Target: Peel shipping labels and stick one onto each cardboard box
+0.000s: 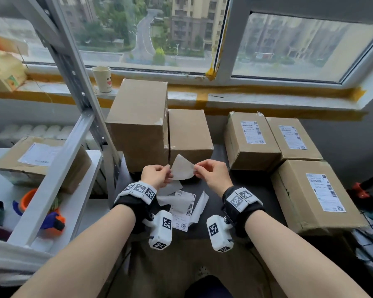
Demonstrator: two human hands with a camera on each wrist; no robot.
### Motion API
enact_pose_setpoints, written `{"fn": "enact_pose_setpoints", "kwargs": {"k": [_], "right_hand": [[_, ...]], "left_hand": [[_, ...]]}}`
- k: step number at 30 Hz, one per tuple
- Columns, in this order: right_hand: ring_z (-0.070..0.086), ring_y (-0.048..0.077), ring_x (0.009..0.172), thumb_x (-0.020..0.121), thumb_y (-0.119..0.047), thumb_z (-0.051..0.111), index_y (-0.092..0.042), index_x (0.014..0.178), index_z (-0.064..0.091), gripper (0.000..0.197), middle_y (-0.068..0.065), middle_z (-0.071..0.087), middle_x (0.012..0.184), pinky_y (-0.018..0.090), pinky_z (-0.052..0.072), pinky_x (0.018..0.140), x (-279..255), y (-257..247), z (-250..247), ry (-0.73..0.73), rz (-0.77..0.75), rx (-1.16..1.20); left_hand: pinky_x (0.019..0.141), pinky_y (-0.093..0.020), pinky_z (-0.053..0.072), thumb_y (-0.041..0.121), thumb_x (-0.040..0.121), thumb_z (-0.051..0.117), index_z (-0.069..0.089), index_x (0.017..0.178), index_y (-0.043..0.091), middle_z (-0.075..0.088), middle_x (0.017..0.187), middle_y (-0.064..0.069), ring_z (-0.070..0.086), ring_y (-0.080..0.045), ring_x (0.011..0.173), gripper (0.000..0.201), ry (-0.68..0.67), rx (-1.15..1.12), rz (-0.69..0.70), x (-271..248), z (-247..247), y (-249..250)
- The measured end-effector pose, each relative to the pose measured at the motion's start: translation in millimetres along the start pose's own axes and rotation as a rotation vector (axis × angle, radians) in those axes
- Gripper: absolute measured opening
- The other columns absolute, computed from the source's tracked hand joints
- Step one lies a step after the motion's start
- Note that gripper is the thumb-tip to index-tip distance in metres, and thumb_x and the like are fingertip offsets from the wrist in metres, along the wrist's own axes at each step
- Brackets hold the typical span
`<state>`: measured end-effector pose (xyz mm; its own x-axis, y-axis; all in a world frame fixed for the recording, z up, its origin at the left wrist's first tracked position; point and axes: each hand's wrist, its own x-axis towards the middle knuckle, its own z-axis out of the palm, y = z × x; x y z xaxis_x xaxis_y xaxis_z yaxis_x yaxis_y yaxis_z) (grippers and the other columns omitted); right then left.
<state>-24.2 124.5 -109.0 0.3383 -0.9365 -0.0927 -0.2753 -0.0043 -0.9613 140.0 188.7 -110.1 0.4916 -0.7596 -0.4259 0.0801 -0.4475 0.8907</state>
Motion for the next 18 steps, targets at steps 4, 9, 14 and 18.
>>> {"fn": "enact_pose_setpoints", "kwargs": {"k": [4, 9, 14, 18], "right_hand": [[0.068, 0.012, 0.078, 0.08, -0.018, 0.072, -0.017, 0.079, 0.075, 0.002, 0.0, 0.072, 0.077, 0.023, 0.054, 0.078, -12.5, -9.2, -8.1, -0.007, -0.075, -0.151], [0.068, 0.011, 0.083, 0.077, -0.011, 0.075, -0.005, 0.09, 0.076, 0.014, 0.007, 0.074, 0.088, 0.02, 0.052, 0.085, -26.2, -17.9, -19.2, -0.032, -0.087, -0.138], [0.07, 0.016, 0.089, 0.073, -0.002, 0.077, -0.002, 0.089, 0.075, 0.016, 0.011, 0.074, 0.094, 0.024, 0.053, 0.09, -33.8, -16.6, -28.1, -0.034, -0.083, -0.099], [0.067, 0.017, 0.086, 0.073, 0.008, 0.073, 0.004, 0.092, 0.072, 0.019, 0.014, 0.072, 0.098, 0.017, 0.054, 0.084, -35.1, -14.4, -37.3, -0.005, -0.071, -0.064]], "left_hand": [[0.053, -0.025, 0.044, 0.027, 0.095, 0.049, 0.06, 0.068, 0.006, 0.064, 0.069, -0.01, 0.058, -0.02, 0.056, 0.036, -0.02, -0.044, -0.021, -5.3, 4.6, 18.9], [0.056, -0.028, 0.045, 0.025, 0.09, 0.057, 0.061, 0.066, 0.003, 0.063, 0.067, -0.012, 0.055, -0.022, 0.054, 0.033, -0.001, -0.068, -0.048, -11.3, 6.9, 28.1], [0.048, -0.021, 0.042, 0.018, 0.084, 0.066, 0.061, 0.069, 0.004, 0.062, 0.066, -0.011, 0.052, -0.014, 0.048, 0.022, -0.052, -0.035, -0.055, -13.8, 14.3, 31.0], [0.044, -0.016, 0.045, 0.004, 0.081, 0.066, 0.066, 0.081, 0.001, 0.062, 0.065, -0.01, 0.055, -0.01, 0.046, 0.002, -0.069, 0.008, 0.002, -15.8, 26.9, 30.0]]}}
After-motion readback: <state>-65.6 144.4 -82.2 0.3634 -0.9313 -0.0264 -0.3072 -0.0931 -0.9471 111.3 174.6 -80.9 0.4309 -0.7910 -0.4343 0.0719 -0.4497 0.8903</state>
